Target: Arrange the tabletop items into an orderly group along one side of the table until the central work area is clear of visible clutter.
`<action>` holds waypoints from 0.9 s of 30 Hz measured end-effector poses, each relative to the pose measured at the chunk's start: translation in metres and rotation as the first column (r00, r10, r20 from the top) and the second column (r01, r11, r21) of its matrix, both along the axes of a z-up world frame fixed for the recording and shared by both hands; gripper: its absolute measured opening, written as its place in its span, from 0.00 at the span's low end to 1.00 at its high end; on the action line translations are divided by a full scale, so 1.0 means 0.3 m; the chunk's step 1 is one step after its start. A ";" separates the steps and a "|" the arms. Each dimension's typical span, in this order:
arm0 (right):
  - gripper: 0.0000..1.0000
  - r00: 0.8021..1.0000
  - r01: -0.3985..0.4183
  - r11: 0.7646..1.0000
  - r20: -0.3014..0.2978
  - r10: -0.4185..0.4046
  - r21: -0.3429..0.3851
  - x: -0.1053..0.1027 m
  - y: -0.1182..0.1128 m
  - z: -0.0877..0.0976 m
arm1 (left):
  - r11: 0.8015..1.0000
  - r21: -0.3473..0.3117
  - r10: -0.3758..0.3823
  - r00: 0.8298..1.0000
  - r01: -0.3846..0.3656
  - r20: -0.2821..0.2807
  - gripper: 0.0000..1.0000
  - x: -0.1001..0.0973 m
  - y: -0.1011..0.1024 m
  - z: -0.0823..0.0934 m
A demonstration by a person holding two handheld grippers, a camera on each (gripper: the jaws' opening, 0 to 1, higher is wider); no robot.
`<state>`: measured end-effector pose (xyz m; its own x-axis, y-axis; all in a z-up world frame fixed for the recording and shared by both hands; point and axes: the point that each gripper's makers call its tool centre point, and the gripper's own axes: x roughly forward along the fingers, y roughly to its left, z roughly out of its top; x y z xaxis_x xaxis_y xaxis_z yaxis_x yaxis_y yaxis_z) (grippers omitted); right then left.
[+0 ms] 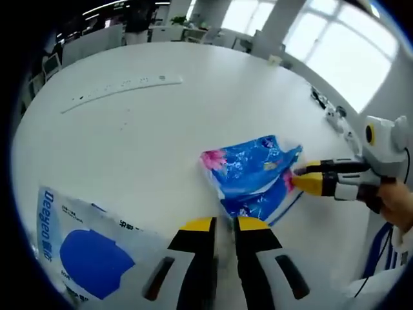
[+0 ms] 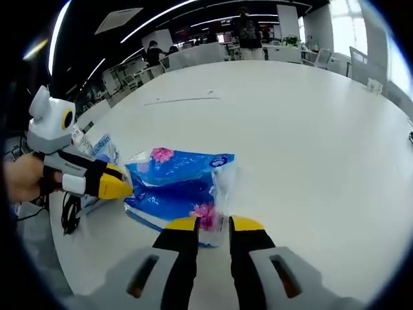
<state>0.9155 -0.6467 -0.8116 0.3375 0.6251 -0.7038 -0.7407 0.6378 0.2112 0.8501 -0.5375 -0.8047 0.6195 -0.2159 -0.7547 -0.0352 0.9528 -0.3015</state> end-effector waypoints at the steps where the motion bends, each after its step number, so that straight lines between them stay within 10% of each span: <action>1: 0.26 1.000 0.003 1.000 0.000 -0.003 0.005 -0.001 0.002 -0.001 | 1.000 0.006 0.003 1.000 -0.003 0.006 0.26 -0.001 0.000 0.004; 22: 0.49 0.999 0.044 0.994 -0.013 -0.043 0.100 -0.099 -0.009 0.088 | 0.998 -0.049 0.055 0.984 -0.048 0.170 0.89 -0.020 0.000 0.155; 27: 0.58 0.998 0.058 0.994 -0.007 -0.057 0.097 -0.103 -0.023 0.098 | 0.998 -0.054 0.053 0.979 -0.043 0.195 0.91 -0.041 0.004 0.195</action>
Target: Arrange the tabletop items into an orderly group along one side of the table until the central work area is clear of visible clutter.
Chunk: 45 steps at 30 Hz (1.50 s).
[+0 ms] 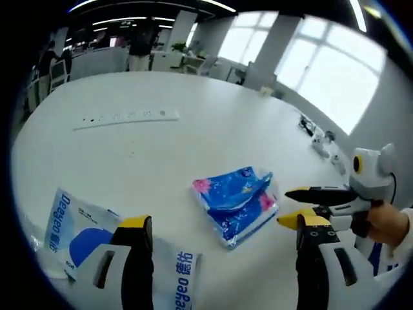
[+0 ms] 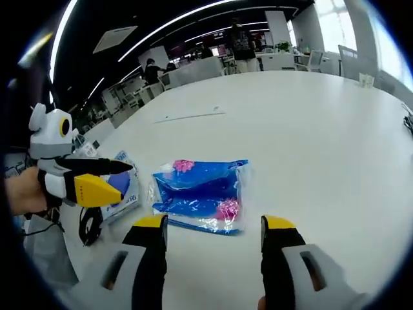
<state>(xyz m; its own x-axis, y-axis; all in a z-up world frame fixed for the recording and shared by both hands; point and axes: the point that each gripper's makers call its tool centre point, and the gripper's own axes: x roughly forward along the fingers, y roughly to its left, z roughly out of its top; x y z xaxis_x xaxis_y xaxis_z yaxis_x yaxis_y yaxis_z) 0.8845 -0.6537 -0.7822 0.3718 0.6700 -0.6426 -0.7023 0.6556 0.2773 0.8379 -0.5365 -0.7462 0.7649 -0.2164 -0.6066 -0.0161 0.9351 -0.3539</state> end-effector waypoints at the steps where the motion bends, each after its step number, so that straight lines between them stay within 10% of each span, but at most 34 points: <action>1: 0.59 1.000 0.007 1.000 -0.003 -0.007 0.000 -0.001 -0.002 0.002 | 1.000 0.002 0.000 1.000 0.000 0.005 0.92 -0.004 0.003 0.006; 31: 0.58 0.999 -0.018 0.999 -0.043 0.019 0.031 -0.100 0.098 0.048 | 0.991 -0.066 0.118 0.993 -0.118 -0.001 0.84 -0.146 0.177 0.046; 45: 0.58 0.996 0.021 1.000 -0.092 -0.019 0.011 -0.280 0.151 0.041 | 0.995 -0.038 0.093 0.995 -0.095 -0.039 0.82 -0.263 0.337 0.039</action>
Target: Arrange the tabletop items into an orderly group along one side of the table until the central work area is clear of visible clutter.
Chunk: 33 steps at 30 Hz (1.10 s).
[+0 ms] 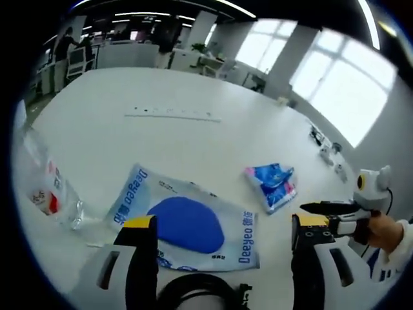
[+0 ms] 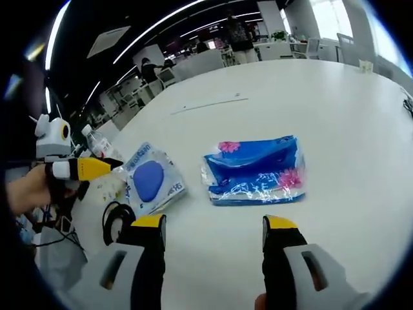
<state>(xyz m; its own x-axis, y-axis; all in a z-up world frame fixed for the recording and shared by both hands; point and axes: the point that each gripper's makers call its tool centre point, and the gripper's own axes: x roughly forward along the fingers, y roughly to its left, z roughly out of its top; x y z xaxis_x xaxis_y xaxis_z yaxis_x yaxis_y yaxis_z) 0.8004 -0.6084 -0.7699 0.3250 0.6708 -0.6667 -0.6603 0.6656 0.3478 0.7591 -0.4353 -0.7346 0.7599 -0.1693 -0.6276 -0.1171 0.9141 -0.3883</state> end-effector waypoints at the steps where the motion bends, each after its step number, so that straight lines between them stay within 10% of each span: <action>1: 0.58 1.000 0.002 1.000 -0.001 -0.002 0.000 0.003 0.008 0.000 | 1.000 0.001 -0.003 1.000 0.003 -0.002 0.82 -0.004 0.005 0.000; 33: 0.55 0.995 0.079 0.997 -0.061 -0.078 0.019 -0.120 0.142 -0.017 | 0.999 0.045 0.016 1.000 -0.015 -0.016 0.79 -0.025 0.248 -0.059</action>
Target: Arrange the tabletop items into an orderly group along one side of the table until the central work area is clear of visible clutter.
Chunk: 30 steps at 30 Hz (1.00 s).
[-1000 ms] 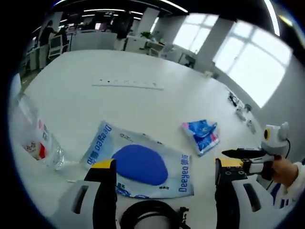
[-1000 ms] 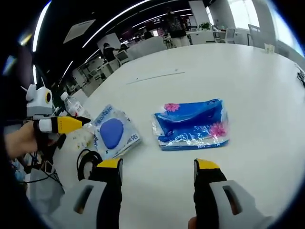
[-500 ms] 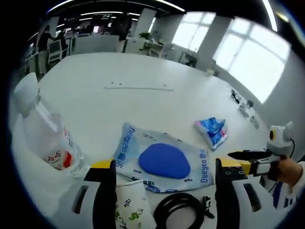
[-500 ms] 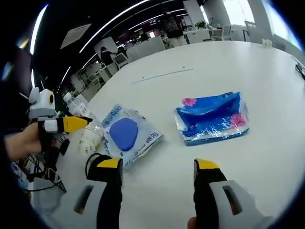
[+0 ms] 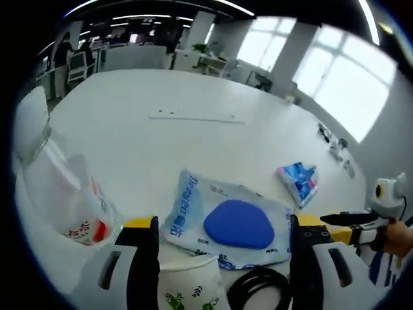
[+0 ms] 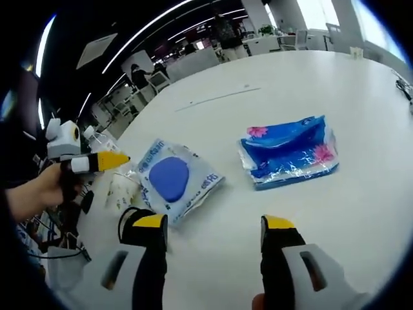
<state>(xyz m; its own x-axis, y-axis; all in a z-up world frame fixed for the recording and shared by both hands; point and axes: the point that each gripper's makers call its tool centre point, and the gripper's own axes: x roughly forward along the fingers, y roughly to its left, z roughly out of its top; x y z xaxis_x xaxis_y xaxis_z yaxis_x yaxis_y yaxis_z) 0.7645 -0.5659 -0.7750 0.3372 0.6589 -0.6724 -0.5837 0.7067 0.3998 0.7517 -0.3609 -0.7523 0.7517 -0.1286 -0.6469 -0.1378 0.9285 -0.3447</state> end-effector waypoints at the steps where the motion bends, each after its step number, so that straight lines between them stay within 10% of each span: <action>1: 0.55 1.000 -0.001 1.000 -0.003 0.001 0.002 -0.002 0.011 -0.002 | 1.000 -0.008 0.014 1.000 -0.014 -0.007 0.79 0.004 0.007 -0.010; 30: 0.39 0.993 -0.051 0.996 -0.107 0.059 0.077 -0.118 0.173 -0.080 | 0.993 0.115 0.052 0.991 -0.038 -0.125 0.50 0.035 0.051 -0.130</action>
<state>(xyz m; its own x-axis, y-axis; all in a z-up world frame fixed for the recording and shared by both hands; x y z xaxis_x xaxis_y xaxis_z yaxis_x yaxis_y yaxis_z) 0.7290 -0.5140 -0.7989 0.2265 0.7240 -0.6515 -0.5711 0.6406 0.5133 0.7622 -0.3455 -0.7912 0.6658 -0.0177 -0.7460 -0.2166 0.9521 -0.2158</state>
